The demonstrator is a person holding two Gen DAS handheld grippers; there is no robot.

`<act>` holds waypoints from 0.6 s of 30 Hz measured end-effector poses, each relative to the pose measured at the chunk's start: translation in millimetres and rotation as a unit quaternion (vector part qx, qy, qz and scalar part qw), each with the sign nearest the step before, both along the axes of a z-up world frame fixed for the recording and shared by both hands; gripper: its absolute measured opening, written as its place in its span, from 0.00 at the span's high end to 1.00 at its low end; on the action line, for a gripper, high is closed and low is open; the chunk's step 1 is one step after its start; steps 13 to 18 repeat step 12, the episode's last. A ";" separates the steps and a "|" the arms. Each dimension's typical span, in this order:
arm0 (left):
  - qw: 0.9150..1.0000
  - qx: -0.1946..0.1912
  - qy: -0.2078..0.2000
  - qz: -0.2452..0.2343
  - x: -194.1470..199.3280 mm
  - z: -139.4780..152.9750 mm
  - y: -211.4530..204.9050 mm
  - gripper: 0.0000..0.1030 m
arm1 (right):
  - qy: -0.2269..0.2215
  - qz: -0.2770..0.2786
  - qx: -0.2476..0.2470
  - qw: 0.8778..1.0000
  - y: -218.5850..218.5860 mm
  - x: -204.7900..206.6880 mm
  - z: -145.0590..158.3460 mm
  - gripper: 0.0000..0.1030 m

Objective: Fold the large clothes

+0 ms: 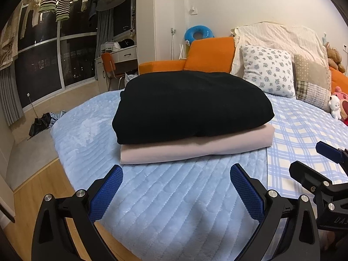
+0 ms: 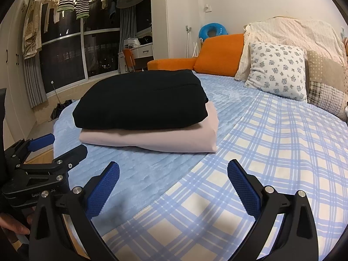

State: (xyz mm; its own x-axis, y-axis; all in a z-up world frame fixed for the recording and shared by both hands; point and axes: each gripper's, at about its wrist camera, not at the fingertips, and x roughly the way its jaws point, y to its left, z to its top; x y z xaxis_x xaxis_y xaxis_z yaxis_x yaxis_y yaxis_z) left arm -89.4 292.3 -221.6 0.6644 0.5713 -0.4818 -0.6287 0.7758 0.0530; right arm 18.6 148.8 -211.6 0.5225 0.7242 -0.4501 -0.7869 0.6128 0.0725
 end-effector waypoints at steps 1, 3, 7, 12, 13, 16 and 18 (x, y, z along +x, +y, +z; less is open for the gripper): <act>1.000 0.000 0.000 -0.001 0.0 0.2 0.5 0.03 | -0.001 0.000 0.000 1.000 0.2 -0.2 0.0 0.05; 1.000 0.001 0.000 0.000 -0.3 0.5 0.0 0.03 | -0.001 0.000 -0.001 1.000 0.6 -0.5 -0.3 0.05; 1.000 -0.001 -0.002 -0.017 -1.4 0.4 -2.6 0.03 | -0.001 0.001 0.001 1.000 0.6 -0.7 -0.4 0.05; 0.999 0.023 0.006 -0.023 3.2 0.7 -6.1 0.03 | -0.001 -0.001 -0.001 1.000 0.8 -0.5 -0.5 0.05; 0.999 0.023 0.006 -0.023 3.2 0.7 -6.1 0.03 | -0.001 -0.001 -0.001 1.000 0.8 -0.5 -0.5 0.05; 0.999 0.023 0.006 -0.023 3.2 0.7 -6.1 0.03 | -0.001 -0.001 -0.001 1.000 0.8 -0.5 -0.5 0.05; 0.999 0.023 0.006 -0.023 3.2 0.7 -6.1 0.03 | -0.001 -0.001 -0.001 1.000 0.8 -0.5 -0.5 0.05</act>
